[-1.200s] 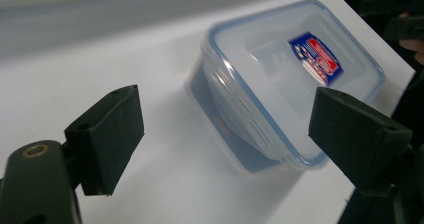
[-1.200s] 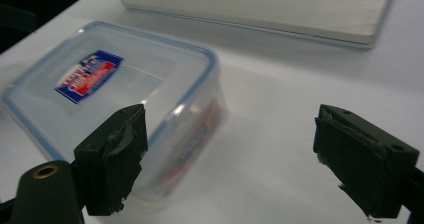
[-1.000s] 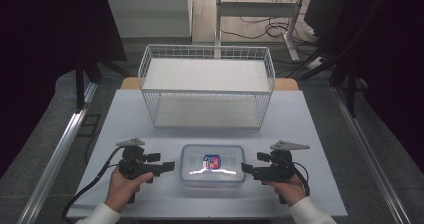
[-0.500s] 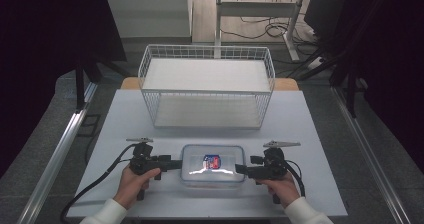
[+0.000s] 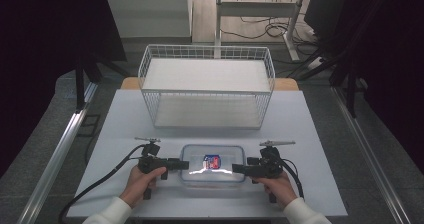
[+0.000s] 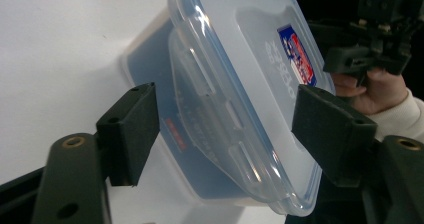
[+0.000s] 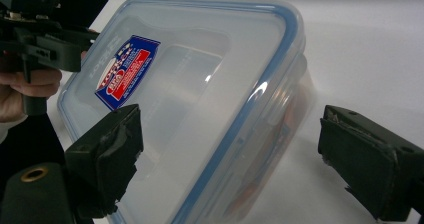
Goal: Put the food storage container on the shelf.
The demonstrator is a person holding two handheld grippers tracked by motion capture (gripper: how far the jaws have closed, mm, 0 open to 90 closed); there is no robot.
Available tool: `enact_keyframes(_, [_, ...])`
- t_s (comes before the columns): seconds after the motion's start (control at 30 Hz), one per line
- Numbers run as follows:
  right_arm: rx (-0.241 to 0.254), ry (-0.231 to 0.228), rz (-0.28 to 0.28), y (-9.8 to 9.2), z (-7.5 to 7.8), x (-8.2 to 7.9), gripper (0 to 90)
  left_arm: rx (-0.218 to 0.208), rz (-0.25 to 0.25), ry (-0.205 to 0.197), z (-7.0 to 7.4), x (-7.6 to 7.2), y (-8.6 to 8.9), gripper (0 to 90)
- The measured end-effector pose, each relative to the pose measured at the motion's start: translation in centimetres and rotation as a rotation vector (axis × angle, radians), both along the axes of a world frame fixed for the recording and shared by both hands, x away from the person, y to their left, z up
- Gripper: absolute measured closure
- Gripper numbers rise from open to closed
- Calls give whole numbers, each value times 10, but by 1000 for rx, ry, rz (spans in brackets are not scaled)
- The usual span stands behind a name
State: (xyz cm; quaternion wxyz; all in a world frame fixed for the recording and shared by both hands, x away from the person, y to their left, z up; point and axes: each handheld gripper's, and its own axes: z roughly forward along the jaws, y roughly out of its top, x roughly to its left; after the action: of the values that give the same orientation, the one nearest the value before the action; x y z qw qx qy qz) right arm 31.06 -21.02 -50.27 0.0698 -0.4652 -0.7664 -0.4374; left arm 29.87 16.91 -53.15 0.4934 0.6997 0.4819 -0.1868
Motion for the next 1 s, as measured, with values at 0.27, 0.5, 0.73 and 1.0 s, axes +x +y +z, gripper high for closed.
enact_keyframes(0.27, [66, 73, -14, -2, 1, -1, 311, 6, -2, 7, 3, -3, -1, 356])
enact_keyframes(0.5, [115, 102, -42, -11, 5, -6, 420, -2, 9, -8, 10, -10, 2, 436])
enact_keyframes(0.73, [125, 89, -44, -13, 10, -13, 464, -4, 17, -24, 14, -17, 3, 475])
enact_keyframes(1.0, [130, 90, -49, -15, 13, -17, 489, -5, 22, -29, 17, -22, 3, 493])
